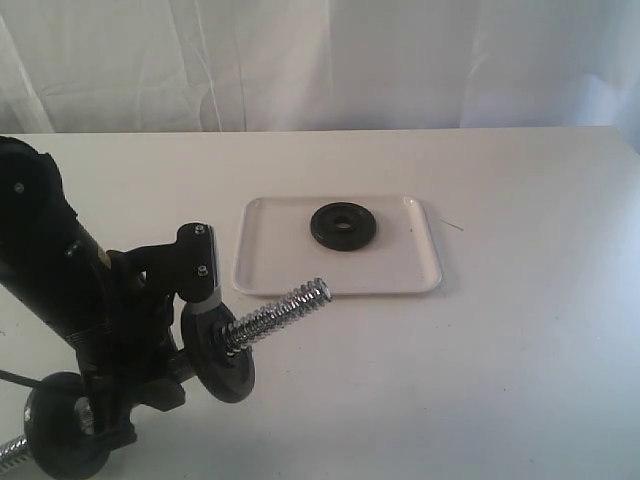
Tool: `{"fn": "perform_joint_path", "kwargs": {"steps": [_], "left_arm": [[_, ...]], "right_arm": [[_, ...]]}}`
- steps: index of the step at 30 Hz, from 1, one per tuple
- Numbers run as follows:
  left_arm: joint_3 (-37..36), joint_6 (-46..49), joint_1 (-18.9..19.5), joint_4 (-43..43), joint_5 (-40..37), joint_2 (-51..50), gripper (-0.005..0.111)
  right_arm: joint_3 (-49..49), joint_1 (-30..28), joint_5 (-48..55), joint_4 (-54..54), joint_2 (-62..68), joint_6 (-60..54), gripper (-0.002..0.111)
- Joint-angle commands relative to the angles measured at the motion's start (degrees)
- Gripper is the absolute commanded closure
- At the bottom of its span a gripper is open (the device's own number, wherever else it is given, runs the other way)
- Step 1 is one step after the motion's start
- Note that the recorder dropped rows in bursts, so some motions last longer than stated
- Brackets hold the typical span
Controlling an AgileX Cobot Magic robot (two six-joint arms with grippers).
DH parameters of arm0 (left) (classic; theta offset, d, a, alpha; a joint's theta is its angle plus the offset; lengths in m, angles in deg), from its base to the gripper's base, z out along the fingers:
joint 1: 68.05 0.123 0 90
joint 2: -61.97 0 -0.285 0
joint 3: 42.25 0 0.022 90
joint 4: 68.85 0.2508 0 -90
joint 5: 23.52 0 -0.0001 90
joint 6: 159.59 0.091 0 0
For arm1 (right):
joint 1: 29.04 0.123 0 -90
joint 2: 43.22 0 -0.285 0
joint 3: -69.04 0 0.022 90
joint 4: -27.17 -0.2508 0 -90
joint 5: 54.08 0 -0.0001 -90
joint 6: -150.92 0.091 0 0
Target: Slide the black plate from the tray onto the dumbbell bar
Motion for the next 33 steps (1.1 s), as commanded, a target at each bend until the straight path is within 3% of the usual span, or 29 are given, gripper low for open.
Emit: {"fn": "perform_joint_path", "kwargs": {"steps": [1, 13, 19, 24, 29, 33], "left_arm": [[1.40, -2.14, -0.42, -4.49, 0.18, 2.84, 0.107], [1.40, -9.46, -0.42, -4.49, 1.63, 2.84, 0.107], [1.40, -13.13, -0.42, -4.49, 2.77, 2.84, 0.107], [1.40, -12.77, -0.42, -4.49, 2.77, 2.84, 0.107], [1.40, -12.04, -0.42, -4.49, 2.77, 2.84, 0.107], [1.40, -12.06, -0.42, -4.49, 2.87, 2.84, 0.107]], "right_arm": [[0.03, 0.11, -5.46, -0.07, -0.36, -0.11, 0.108], [0.03, 0.11, -36.49, -4.49, -0.36, 3.31, 0.108], [0.03, 0.11, -44.96, -4.25, -0.36, 3.89, 0.108], [0.03, 0.11, -51.88, -4.25, -0.36, 15.40, 0.108], [-6.09, 0.11, -34.23, -3.87, 0.74, 15.45, 0.108], [-14.05, 0.11, -25.30, -3.87, 8.67, 8.88, 0.108]]}}
